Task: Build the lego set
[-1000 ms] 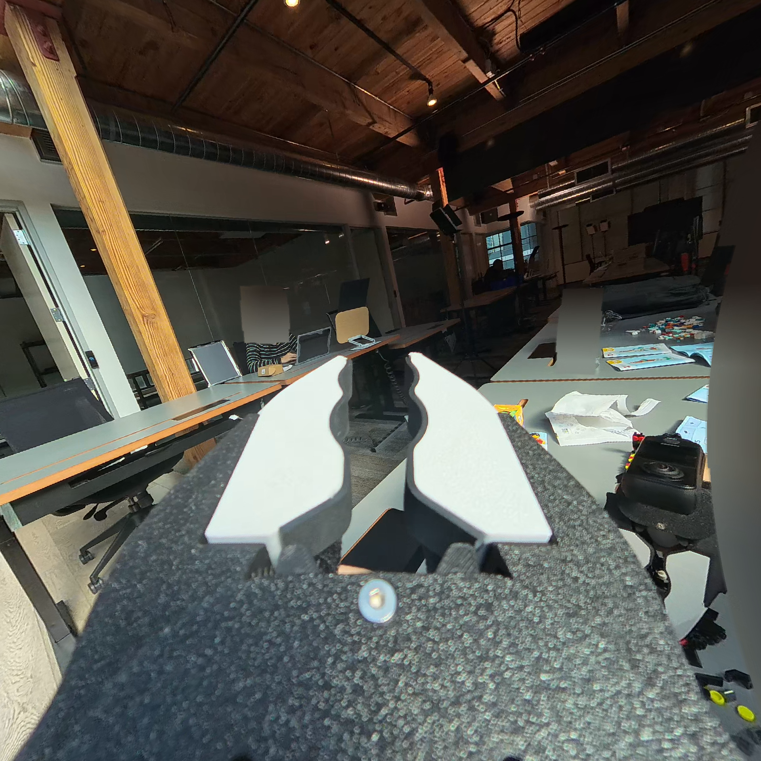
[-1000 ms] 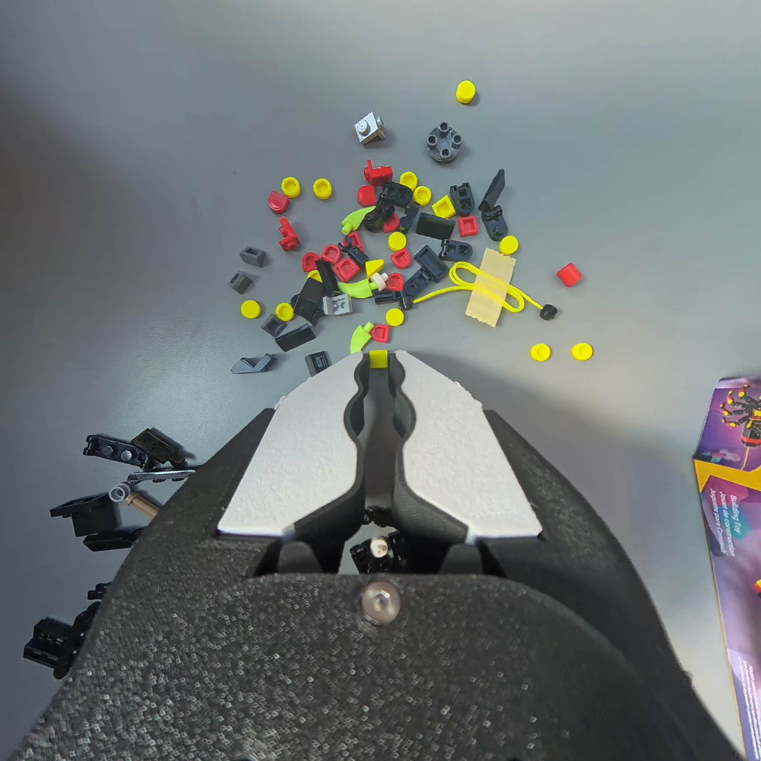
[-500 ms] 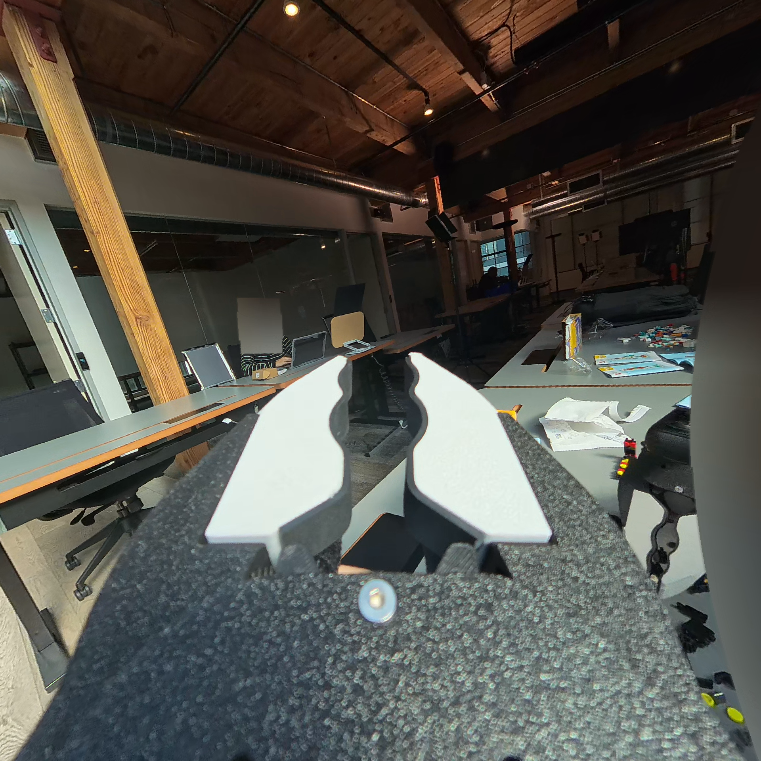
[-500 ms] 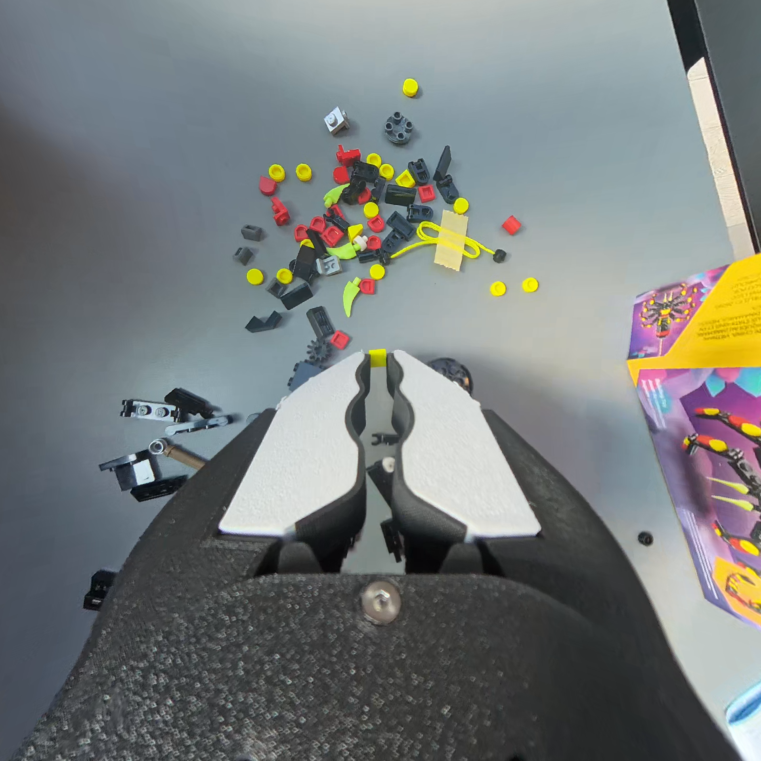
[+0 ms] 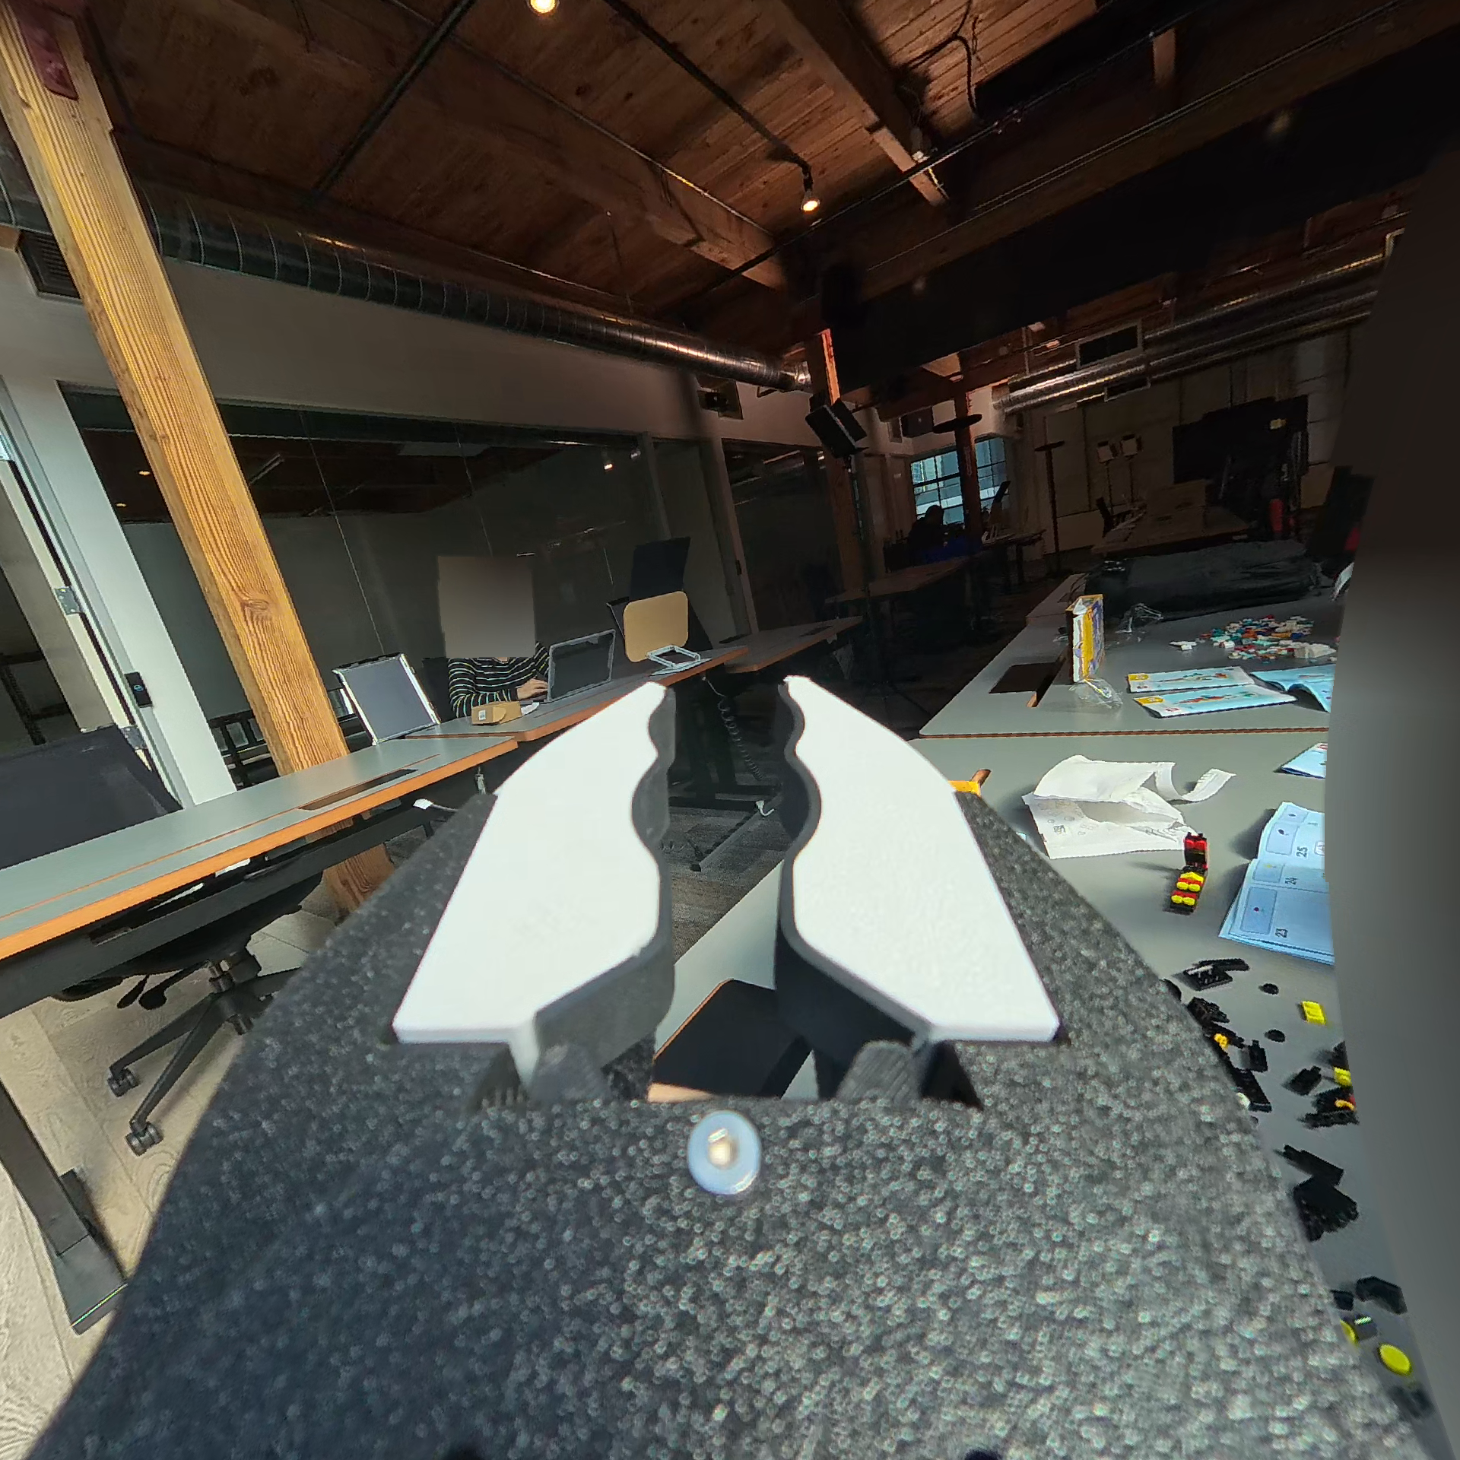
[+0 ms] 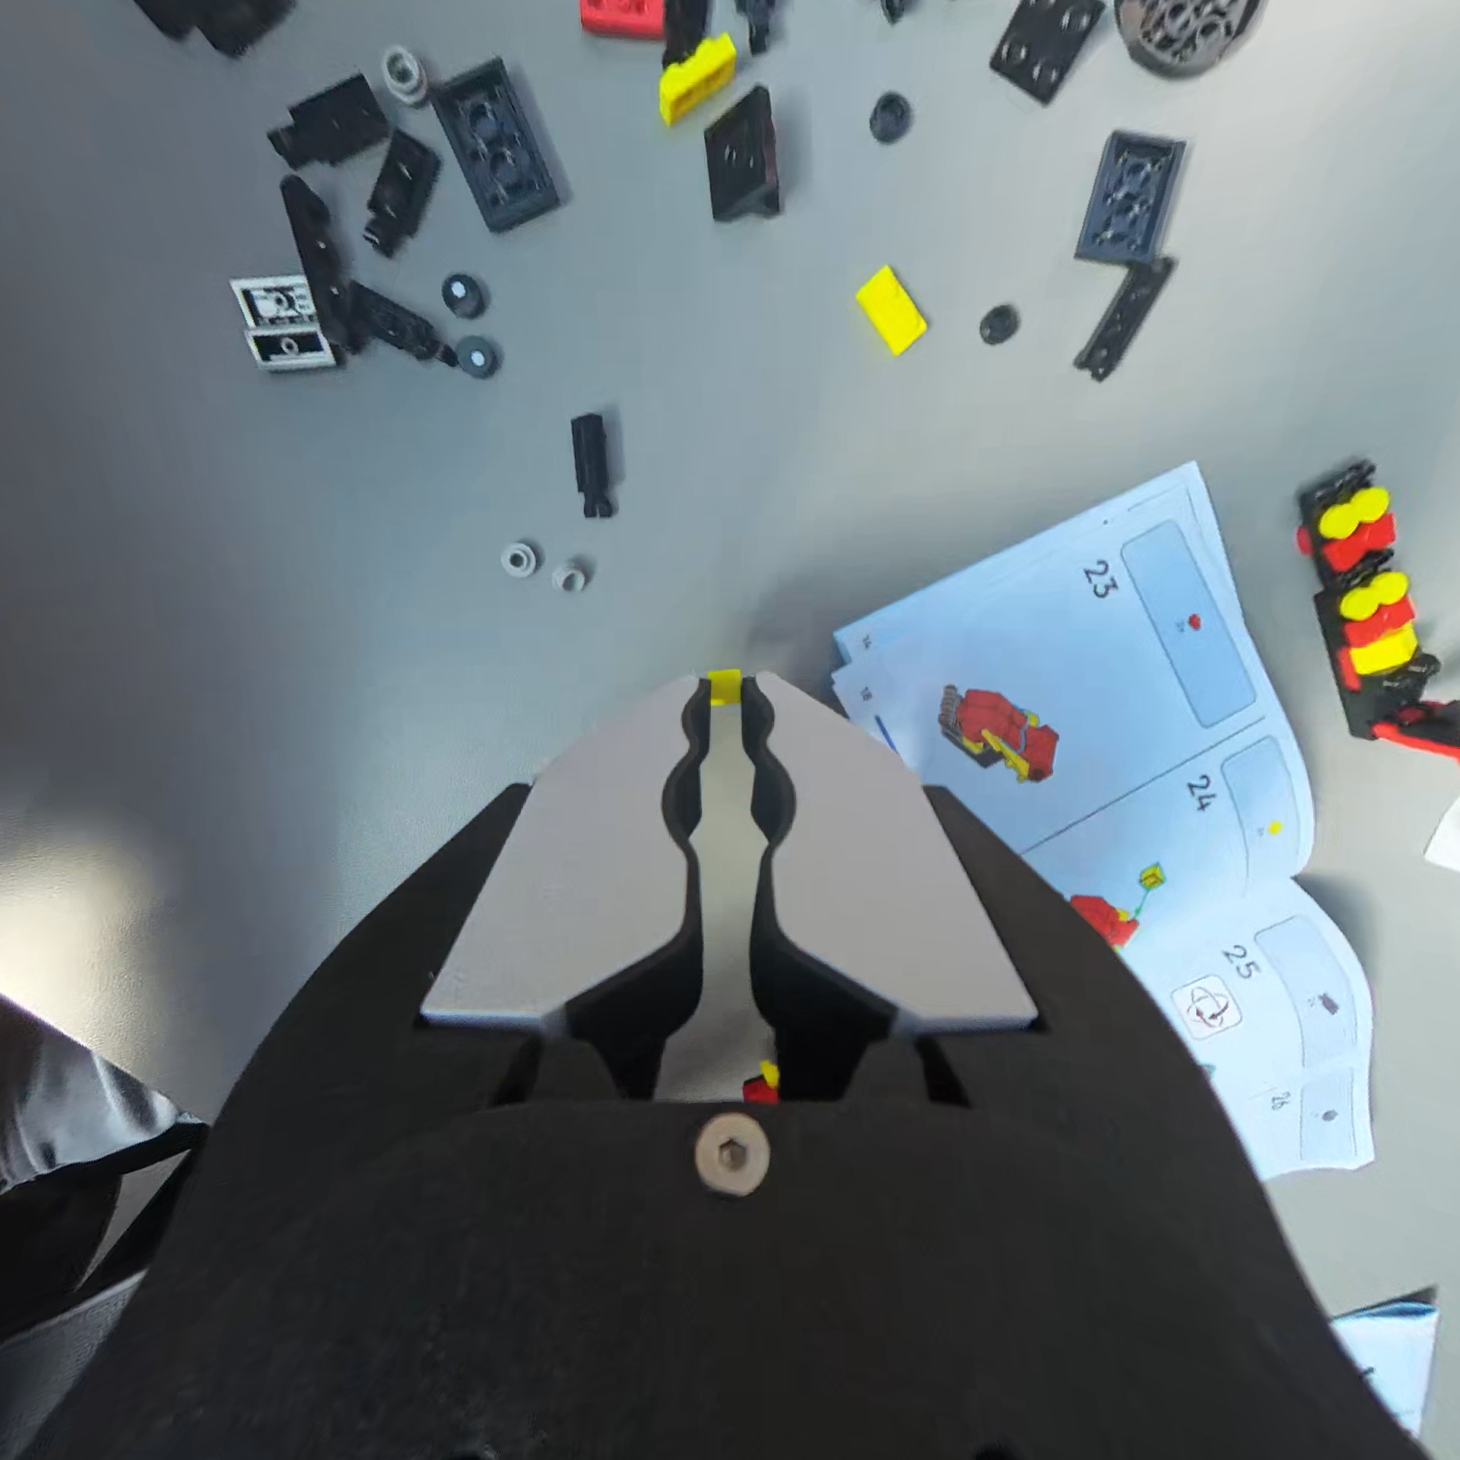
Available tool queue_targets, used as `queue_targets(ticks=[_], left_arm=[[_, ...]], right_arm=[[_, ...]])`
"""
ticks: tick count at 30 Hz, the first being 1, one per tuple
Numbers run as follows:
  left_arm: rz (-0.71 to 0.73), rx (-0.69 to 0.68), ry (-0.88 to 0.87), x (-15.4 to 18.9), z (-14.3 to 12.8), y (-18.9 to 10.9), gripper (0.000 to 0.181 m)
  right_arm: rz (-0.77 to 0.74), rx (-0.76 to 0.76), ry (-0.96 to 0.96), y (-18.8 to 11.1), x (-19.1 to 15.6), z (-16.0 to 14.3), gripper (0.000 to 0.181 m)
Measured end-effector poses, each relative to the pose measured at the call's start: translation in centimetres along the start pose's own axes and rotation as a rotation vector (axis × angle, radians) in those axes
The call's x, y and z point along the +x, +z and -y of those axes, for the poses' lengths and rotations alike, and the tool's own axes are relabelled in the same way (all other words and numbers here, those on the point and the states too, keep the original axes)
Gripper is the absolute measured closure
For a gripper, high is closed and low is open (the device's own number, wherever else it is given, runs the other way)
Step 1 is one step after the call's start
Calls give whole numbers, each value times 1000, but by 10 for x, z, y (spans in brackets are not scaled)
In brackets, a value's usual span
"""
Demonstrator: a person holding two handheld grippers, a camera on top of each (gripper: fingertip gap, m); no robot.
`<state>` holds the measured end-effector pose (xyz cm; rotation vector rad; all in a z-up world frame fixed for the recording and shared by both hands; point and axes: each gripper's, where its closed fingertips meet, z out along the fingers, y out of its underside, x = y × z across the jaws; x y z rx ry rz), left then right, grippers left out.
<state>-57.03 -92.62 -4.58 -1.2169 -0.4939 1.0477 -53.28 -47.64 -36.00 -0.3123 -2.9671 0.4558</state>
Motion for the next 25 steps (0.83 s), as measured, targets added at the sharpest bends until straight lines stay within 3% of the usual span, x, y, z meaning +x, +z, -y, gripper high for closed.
queue_targets(ticks=[9,13,16,20,25], left_arm=[[-86,-48,18,23,-7,10,157],[-158,-89,9,41,-17,18,157],[-267,-188,-12,63,-39,26,157],[-494,-481,-4,102,-99,24,159],[-716,-848,78,129,-169,-9,168]], right_arm=[[5,2,101,9,7,-25,172],[-39,12,100,-4,16,-23,159],[-69,127,51,-26,26,17,160],[-111,349,-130,-37,25,127,169],[-81,457,-358,-3,-4,240,175]])
